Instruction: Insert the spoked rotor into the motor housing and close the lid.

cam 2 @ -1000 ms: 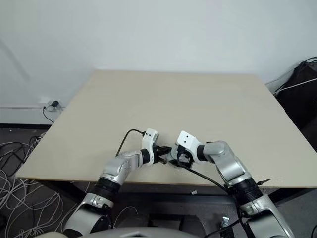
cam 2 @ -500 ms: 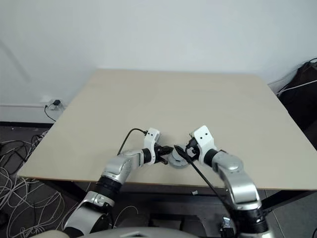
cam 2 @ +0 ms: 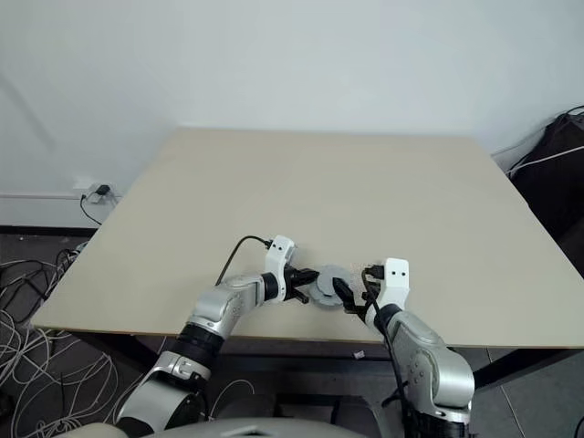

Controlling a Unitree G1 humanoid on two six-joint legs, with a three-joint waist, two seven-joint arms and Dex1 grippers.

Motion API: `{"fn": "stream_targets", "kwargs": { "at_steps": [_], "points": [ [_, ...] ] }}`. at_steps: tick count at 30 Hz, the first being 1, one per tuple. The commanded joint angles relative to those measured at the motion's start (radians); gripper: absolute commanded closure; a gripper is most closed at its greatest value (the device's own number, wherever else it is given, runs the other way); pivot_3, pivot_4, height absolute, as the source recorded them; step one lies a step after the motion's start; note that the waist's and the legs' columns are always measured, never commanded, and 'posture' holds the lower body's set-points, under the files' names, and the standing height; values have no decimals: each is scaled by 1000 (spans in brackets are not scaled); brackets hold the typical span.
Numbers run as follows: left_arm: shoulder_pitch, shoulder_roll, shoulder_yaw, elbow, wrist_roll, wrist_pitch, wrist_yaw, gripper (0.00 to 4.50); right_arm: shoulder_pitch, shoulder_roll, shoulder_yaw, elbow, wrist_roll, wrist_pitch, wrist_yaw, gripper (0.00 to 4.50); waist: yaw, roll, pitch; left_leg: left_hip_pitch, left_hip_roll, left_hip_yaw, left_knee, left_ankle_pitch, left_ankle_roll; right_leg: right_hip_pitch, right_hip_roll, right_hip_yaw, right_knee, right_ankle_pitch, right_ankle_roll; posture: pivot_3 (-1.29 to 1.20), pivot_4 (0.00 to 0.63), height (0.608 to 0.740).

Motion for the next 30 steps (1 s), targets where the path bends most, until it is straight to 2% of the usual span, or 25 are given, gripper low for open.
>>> {"fn": "stream_targets", "kwargs": {
  "at_steps": [1, 5, 14, 25, 30],
  "points": [
    [1, -4, -15, 3, 5, 10, -10, 4500, -27, 7, -35, 10, 55, 36, -22, 30, -1, 0, 0, 0, 0, 0, 0, 0, 0, 0, 0, 0, 0, 0, 0, 0, 0, 740],
    [4, -1, -13, -1, 3, 10, -10, 4500, -49, 35, -90, 65, 121, 70, -42, 30, -3, 0, 0, 0, 0, 0, 0, 0, 0, 0, 0, 0, 0, 0, 0, 0, 0, 740],
    [4, -1, -9, -3, -1, 7, -11, 4500, -113, 77, -129, 163, 208, 99, -75, 30, -7, 1, 0, 1, -1, 0, 0, 1, -1, 0, 1, 0, 1, 0, 0, 0, 0, 740],
    [4, -5, -5, -4, -2, 8, -13, 4500, -136, 109, -103, 230, 242, 128, -115, 30, -13, 1, 0, 3, -1, -1, 0, 3, -5, 1, 5, 1, 3, 1, 1, 0, 0, 740],
    [4, -5, -3, -5, 2, 9, -14, 4500, -152, 127, -133, 254, 296, 176, -120, 30, -18, 2, 0, 4, -2, -2, -1, 5, -9, 3, 10, 1, 4, 1, 1, 0, 0, 740]
  ]
}}
